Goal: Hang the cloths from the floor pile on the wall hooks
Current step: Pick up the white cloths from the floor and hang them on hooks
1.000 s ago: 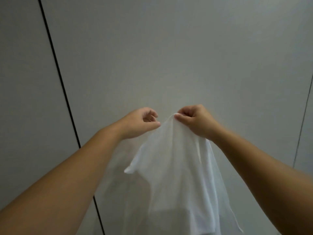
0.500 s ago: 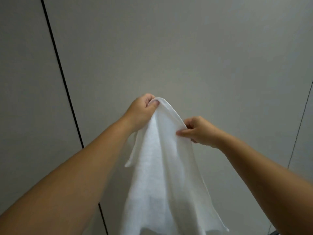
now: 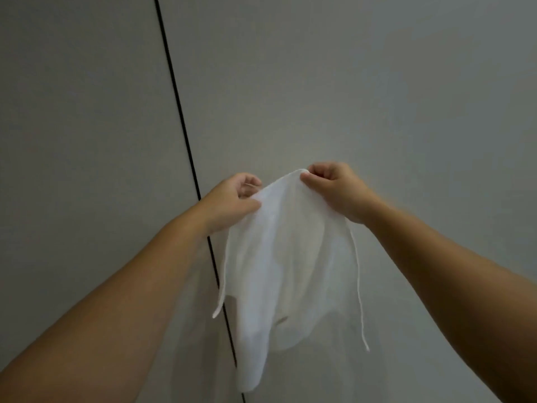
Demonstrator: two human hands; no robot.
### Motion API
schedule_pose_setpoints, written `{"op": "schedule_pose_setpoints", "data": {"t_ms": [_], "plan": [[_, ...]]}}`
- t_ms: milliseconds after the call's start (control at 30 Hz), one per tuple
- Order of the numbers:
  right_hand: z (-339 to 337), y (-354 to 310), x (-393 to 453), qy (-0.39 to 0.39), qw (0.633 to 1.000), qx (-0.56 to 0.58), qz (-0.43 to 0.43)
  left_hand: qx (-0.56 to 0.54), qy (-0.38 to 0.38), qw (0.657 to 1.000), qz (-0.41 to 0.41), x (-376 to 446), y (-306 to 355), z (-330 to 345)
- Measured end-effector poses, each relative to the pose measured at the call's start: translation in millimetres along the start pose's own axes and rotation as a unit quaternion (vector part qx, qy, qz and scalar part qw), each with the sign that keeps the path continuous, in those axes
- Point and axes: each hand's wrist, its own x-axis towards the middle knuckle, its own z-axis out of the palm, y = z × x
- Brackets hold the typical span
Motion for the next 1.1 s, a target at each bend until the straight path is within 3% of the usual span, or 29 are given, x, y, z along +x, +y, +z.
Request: {"op": "schedule_pose_setpoints", "data": {"t_ms": [100,267,367,467,567,667,767,933,1100], "plan": [[28,-26,9,-0.036,0.997,-0.067,-0.033,-0.055,-0.051,0.997,-0.02,-12,-16,9],[58,-38,13,-0.045,0.994,-0.086,-0.043,-0.169,0.004,0.983,-0.069,-27,-30,13],[68,-36,10,-0.05,0.993,-0.097,-0.039,-0.17,0.019,0.981,-0.087,-34,-33,8],[72,-28,3,-0.084,0.991,-0.099,-0.015,-0.092,0.036,0.991,-0.091,-44,-37,-5],[79,-16,-8,-0.173,0.979,-0.108,0.01,0.042,0.013,0.997,-0.056,-64,-45,-26],[102,-12,-25,-0.261,0.956,-0.13,-0.01,0.131,-0.022,0.99,-0.048,-95,-52,-46],[131,-16,-39,-0.3,0.946,-0.116,-0.048,0.206,-0.032,0.974,-0.085,-132,-56,-62],[187,-42,-58,-0.359,0.92,-0.079,-0.14,0.268,0.057,0.947,-0.169,-216,-46,-80],[245,-89,-105,-0.438,0.864,-0.02,-0.247,0.297,0.162,0.902,-0.267,-328,-23,-90]]}}
